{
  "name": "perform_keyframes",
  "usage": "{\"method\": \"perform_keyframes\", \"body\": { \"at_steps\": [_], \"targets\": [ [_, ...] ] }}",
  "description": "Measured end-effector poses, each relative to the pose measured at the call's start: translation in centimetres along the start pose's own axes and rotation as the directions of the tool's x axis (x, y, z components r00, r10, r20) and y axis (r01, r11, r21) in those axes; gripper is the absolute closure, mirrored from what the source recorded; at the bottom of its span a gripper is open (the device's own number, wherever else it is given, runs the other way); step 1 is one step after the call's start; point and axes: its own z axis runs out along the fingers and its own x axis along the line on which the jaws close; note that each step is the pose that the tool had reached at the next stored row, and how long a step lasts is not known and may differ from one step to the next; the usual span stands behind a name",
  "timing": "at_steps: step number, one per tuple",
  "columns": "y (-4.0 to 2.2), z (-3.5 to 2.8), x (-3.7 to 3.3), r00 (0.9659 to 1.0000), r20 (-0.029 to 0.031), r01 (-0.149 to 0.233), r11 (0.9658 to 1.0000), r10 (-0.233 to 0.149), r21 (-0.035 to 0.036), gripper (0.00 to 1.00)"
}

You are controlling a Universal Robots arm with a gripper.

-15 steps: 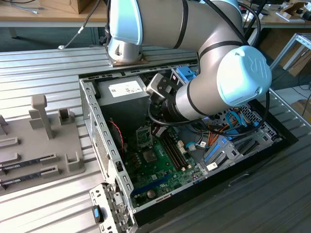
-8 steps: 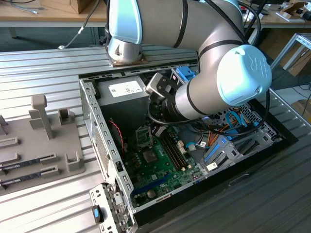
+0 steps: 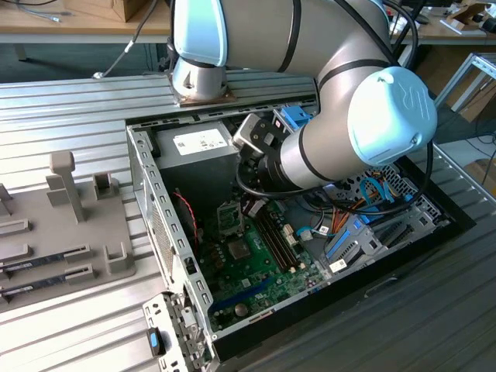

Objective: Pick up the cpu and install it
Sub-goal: 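Close the cpu cover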

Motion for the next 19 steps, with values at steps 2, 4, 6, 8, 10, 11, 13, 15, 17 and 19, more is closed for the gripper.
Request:
{"method": "perform_keyframes", "body": {
  "at_steps": [2,4,6,8,10,11,13,15,17,19],
  "targets": [
    [-0.05,-0.02,0.05,1.0000,0.0008,0.001,1.0000,-0.001,-0.0012,0.89],
    [-0.12,-0.07,0.11,1.0000,0.0019,0.002,1.0000,-0.002,-0.0028,0.89],
    [-0.16,-0.11,0.16,1.0000,0.0025,0.002,1.0000,-0.002,-0.0039,0.89],
    [-0.15,-0.17,0.16,1.0000,0.0024,0.003,1.0000,-0.003,-0.0041,0.89],
    [-0.10,-0.30,0.12,1.0000,0.0025,0.004,1.0000,-0.004,-0.0046,0.89],
    [-0.09,-0.31,0.12,1.0000,0.0024,0.004,1.0000,-0.004,-0.0047,0.89],
    [-0.08,-0.33,0.11,1.0000,0.0020,0.004,1.0000,-0.004,-0.0046,0.89],
    [-0.08,-0.34,0.11,1.0000,0.0019,0.004,1.0000,-0.004,-0.0046,0.89],
    [-0.11,-0.38,0.14,1.0000,0.0016,0.004,1.0000,-0.004,-0.0047,0.89],
    [-0.23,-0.45,0.25,1.0000,0.0029,0.005,1.0000,-0.005,-0.0064,0.89]
  ]
}}
